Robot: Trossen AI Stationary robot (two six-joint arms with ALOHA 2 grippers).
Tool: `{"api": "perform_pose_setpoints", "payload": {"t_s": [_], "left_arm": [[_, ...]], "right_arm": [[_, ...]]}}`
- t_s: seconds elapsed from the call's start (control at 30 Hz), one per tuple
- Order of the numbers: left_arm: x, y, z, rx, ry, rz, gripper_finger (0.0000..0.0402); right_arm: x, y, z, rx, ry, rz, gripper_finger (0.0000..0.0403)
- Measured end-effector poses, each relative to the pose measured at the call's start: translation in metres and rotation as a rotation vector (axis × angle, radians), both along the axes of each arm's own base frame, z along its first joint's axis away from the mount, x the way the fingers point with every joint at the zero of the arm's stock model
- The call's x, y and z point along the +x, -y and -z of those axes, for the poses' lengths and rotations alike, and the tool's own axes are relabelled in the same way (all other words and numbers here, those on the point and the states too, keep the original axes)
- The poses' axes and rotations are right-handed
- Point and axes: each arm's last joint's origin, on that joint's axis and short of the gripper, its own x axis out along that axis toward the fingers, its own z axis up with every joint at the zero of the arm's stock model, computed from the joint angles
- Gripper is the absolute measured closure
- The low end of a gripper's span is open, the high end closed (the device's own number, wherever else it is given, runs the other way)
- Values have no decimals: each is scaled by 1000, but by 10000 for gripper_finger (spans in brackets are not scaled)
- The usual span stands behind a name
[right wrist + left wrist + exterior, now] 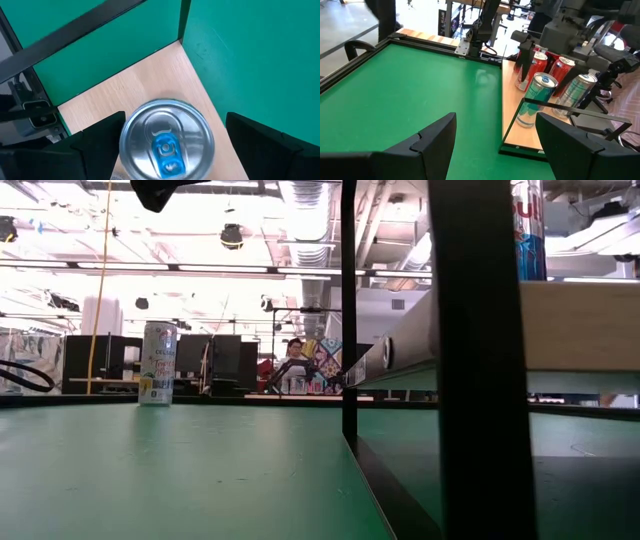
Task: Place canned beverage on shelf
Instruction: Put the blue soda can on the shelf aligned with the other blue soda can
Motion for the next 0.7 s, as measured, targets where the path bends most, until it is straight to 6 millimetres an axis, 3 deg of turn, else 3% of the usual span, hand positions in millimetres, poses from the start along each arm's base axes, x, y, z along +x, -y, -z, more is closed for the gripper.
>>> {"api": "perform_pose_setpoints", "payload": {"t_s": [0.37, 0.7], "left_arm": [[0, 0, 1, -2, -6, -1, 146], [0, 0, 1, -4, -6, -4, 146]], "right_arm": [[-1, 0, 5, -2, -11, 9, 41], [-2, -1, 5, 11, -39, -51, 125]]}}
